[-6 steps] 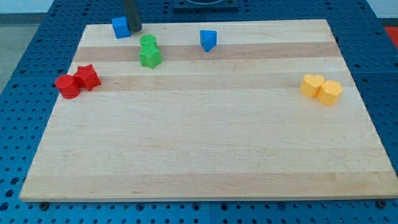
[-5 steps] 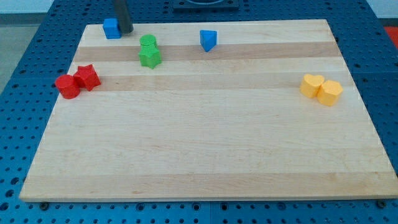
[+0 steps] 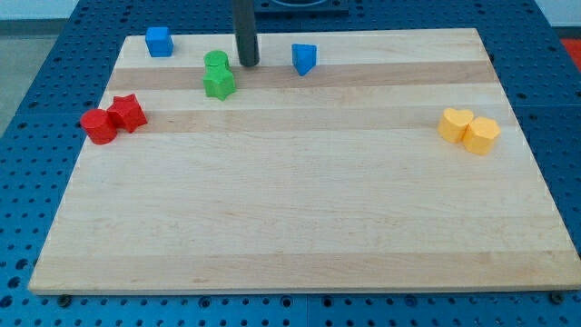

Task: Separate the green blocks

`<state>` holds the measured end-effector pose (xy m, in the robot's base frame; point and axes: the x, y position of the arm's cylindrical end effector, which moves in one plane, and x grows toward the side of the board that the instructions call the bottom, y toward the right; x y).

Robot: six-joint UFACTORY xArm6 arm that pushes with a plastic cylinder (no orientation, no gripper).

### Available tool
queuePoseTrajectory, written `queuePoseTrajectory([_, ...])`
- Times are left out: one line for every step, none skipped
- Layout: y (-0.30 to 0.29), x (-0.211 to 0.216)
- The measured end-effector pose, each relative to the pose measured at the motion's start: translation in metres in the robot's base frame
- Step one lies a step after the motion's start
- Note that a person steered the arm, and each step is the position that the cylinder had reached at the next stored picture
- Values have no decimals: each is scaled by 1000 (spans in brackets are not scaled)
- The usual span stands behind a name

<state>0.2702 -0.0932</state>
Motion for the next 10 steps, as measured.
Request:
queuePoseTrajectory([-20,17])
queuePoseTrajectory([-54,13])
queuePoseTrajectory([-72,14])
queuePoseTrajectory([-85,13])
queuePoseTrajectory([-99,13])
queuePoseTrajectory([-110,13])
queuePoseTrajectory([-119,12])
queuePoseTrajectory([-124,12])
queuePoseTrajectory([-115,12])
queuePoseTrajectory([-62,12])
